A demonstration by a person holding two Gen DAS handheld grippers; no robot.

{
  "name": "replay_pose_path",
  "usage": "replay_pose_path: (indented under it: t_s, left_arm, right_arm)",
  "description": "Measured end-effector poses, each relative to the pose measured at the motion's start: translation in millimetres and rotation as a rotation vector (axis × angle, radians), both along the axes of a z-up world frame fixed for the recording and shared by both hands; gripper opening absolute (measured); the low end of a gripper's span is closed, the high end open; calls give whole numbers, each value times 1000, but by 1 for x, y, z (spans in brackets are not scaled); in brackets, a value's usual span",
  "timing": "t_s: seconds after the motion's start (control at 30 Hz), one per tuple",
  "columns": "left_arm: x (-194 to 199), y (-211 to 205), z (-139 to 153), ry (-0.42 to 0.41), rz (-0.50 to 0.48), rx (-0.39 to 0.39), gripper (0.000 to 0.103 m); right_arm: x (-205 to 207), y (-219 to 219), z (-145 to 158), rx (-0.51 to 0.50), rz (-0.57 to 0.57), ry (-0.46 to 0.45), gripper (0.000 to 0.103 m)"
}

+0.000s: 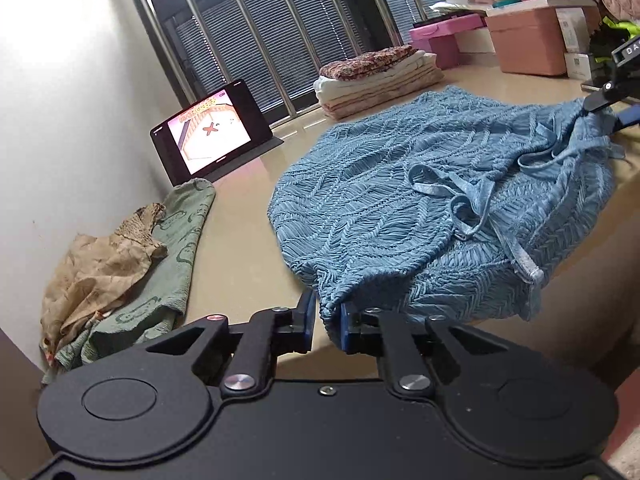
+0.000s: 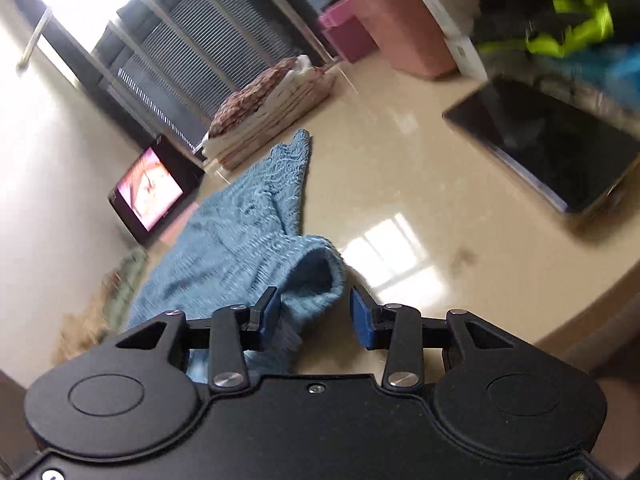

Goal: Fold clothes

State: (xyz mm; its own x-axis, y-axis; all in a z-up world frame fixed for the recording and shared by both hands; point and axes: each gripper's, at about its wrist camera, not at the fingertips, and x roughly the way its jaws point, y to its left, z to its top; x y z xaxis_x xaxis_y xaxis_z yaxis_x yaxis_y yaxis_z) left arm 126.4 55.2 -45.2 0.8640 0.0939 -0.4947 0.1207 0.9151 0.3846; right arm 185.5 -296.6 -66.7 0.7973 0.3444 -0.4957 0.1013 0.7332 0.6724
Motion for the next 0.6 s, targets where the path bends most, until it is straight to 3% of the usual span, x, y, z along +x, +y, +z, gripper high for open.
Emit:
replay_pose_path:
  t_s: [0.03, 0.07, 0.1, 0.17, 0.27, 0.3, 0.4, 0.5, 0.6]
  left_arm:
    - [0, 2, 1, -3, 11, -18, 11]
    - [0, 6, 2, -6, 31, -42, 11]
    - [1, 11, 3, -10, 57, -70, 11]
    - [2, 22, 7, -18, 119, -126, 11]
    - [2, 43, 10, -28, 218, -238, 11]
    - [1, 50, 9, -28, 254, -287, 11]
    - [0, 71, 6, -19, 358, -437, 11]
    - [-4, 84, 8, -26, 403, -522, 13]
    - [-7, 85, 9, -22, 384, -496, 13]
  right_arm:
    - [4, -2, -4, 40, -7, 14, 27]
    - [7, -2, -6, 40, -7, 25, 7]
    - [9, 2, -5, -17, 5, 28, 3]
    - [5, 22, 10, -287, 54, -13, 2]
    - [-14, 73, 30, -861, 125, -147, 2]
    - [-21, 88, 32, -1010, 155, -189, 2]
    - [-43, 127, 23, -1334, 265, -310, 2]
    - [-67, 152, 1, -1525, 405, -408, 2]
    - [-83, 161, -12, -1556, 495, -450, 2]
